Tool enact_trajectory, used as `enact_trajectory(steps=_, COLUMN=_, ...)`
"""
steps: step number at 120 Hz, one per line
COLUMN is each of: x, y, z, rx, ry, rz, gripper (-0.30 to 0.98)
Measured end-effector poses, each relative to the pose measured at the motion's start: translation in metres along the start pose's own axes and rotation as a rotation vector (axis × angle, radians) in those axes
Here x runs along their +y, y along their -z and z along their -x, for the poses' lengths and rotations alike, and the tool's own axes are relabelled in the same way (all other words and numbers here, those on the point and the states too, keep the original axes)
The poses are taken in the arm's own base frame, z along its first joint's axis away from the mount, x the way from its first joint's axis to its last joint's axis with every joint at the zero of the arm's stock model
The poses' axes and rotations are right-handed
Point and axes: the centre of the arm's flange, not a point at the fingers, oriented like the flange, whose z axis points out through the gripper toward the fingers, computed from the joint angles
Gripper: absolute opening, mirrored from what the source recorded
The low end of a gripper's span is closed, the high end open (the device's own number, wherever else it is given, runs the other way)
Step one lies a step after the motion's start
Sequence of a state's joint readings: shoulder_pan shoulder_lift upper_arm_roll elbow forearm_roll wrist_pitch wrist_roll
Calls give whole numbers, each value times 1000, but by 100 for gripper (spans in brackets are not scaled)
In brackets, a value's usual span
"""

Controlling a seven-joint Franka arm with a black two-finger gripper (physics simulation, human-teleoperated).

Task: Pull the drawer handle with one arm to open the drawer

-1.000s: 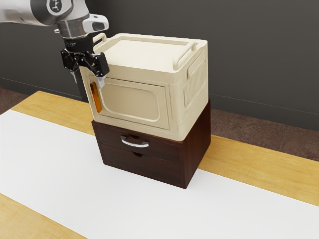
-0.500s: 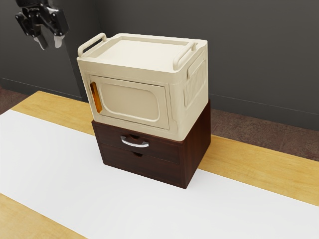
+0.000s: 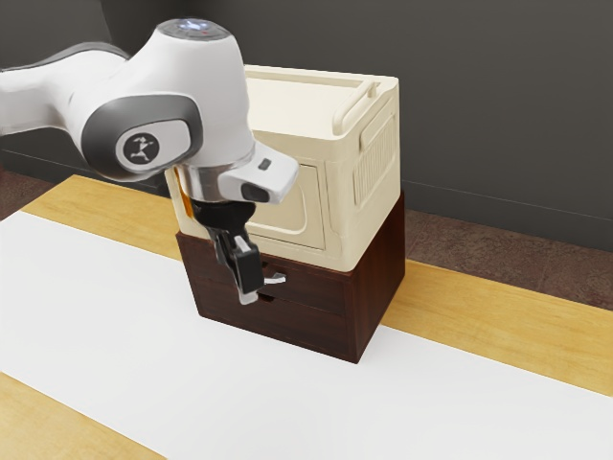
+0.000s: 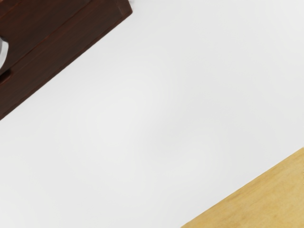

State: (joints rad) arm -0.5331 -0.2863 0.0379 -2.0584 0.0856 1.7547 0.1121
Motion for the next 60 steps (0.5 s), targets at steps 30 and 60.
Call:
enact_trajectory(steps=30, x=54, y=-15, z=-7, rx=-15, ry=-302, rz=-119, gripper=67)
enact_trajectory(steps=60, x=1, y=-59, z=-23, rx=-57, ry=-356, rz=-120, gripper=68)
